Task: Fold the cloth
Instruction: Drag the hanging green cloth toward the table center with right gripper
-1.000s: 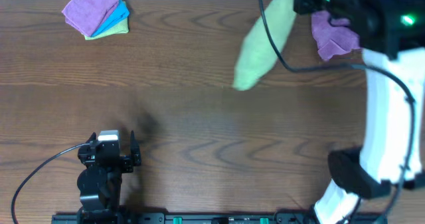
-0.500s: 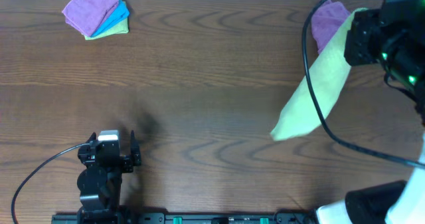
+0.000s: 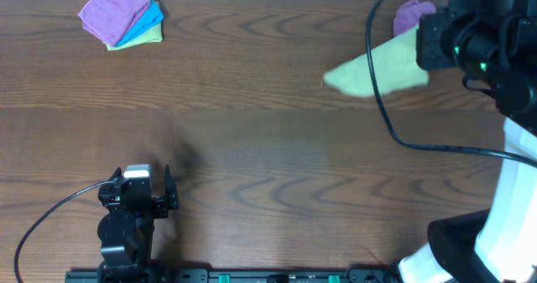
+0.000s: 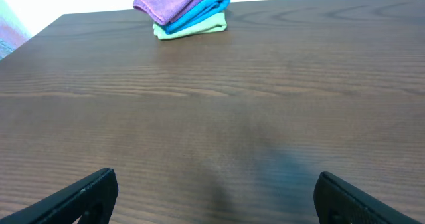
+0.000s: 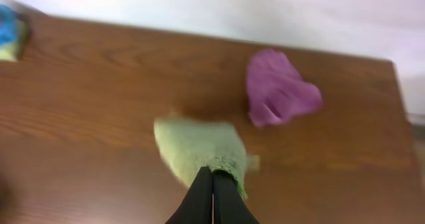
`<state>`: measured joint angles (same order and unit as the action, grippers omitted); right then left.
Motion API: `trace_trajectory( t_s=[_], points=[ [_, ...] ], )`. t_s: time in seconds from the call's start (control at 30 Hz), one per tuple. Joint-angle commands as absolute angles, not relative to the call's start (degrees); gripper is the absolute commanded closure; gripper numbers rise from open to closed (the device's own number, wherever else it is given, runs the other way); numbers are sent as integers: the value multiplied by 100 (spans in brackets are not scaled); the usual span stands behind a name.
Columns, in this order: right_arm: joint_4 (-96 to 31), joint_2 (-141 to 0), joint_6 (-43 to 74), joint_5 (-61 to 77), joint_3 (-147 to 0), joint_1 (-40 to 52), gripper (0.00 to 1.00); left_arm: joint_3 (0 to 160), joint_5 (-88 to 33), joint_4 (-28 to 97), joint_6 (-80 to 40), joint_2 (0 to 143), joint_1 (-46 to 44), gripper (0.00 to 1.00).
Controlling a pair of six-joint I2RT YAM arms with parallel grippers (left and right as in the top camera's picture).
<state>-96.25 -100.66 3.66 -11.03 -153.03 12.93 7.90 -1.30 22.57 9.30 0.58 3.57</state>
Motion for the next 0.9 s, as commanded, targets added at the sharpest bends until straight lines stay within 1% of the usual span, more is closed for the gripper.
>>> trace_trajectory(
  t_s=[0.0,0.23,0.37,0.47,0.57,0.63,0.73,0.87],
  points=[
    [-9730,-10033,513,-1669,-15327,1330,98,674,-150,2298,1031,21,336,4],
    [-9727,-9909,523,-2086,-15327,1251,98,674,-150,2298,1031,21,336,5],
    [-9732,-9878,508,-2099,-15327,1098,98,674,-150,2298,1031,21,336,5],
    [-9730,-9791,499,-2047,-15325,1083,98,674,-150,2298,1031,21,336,5],
    [-9730,-9623,314,-1474,-15168,1090,98,674,-150,2298,1031,21,336,5],
    [-9725,-9268,108,-1503,-14661,1090,98,674,-150,2298,1031,21,336,5],
    [-9544,-8243,67,-1632,-13334,1094,98,674,-150,2298,1031,21,336,4],
    [-9555,-7284,-30,-1678,-12433,1090,99,674,-150,2298,1031,21,336,5]
  ],
)
